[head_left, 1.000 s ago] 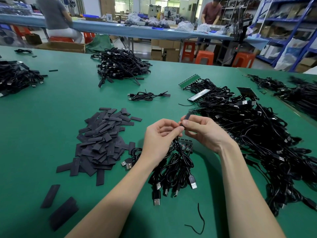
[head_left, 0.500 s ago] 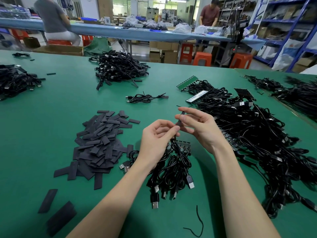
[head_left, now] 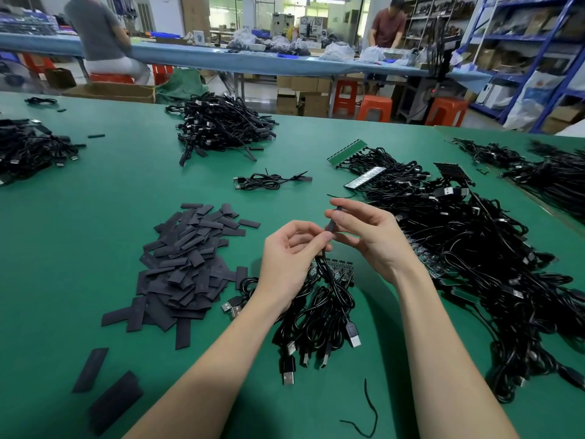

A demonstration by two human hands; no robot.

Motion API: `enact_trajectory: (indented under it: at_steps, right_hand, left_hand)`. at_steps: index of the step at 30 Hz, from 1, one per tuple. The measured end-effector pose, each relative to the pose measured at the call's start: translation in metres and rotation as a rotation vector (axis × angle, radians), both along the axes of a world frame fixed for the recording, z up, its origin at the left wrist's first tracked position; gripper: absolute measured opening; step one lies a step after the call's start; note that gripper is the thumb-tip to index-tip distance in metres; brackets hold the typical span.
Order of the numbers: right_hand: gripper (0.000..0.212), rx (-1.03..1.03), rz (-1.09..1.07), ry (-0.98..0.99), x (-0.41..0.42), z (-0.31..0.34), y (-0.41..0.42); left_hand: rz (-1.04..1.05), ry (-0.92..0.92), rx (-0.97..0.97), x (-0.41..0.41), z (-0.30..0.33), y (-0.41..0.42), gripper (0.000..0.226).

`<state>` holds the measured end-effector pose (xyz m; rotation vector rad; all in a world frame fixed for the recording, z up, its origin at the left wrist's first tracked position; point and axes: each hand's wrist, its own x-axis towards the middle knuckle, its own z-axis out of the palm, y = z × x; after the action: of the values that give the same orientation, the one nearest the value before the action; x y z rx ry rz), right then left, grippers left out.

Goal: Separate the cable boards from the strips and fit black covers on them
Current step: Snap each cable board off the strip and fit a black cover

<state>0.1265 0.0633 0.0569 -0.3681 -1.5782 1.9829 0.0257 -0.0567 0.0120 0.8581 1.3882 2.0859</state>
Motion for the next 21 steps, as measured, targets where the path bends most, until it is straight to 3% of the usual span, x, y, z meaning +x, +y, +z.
enact_trajectory:
  at_steps: [5,8,11,14,17,21]
  right_hand:
    - [0.042,0.029,0.047,-0.039,0.0,-0.001,0.005]
    - [0.058,0.115,0.078,-0.227,0.004,0.0,0.009]
    - [0.052,0.257,0.156,-0.483,0.012,0.001,0.01]
    - [0.04,0.291,0.318,-0.609,0.014,0.0,0.009]
    - [0.021,0.304,0.424,-0.593,0.012,0.001,0.007]
    - [0.015,0.151,0.395,-0.365,0.011,0.0,0.012]
  left_hand:
    - [0.009,-0.011,0.004,0.0,0.001,0.001,0.011]
    - [0.018,-0.028,-0.002,0.001,0.002,0.0,0.01]
    - [0.055,-0.013,-0.027,0.001,0.005,-0.001,0.01]
    - [0.102,0.009,-0.031,0.003,0.009,0.0,0.011]
    - [0.136,0.06,-0.068,0.004,0.015,-0.001,0.01]
    - [0.043,0.085,-0.17,0.001,0.027,-0.001,0.014]
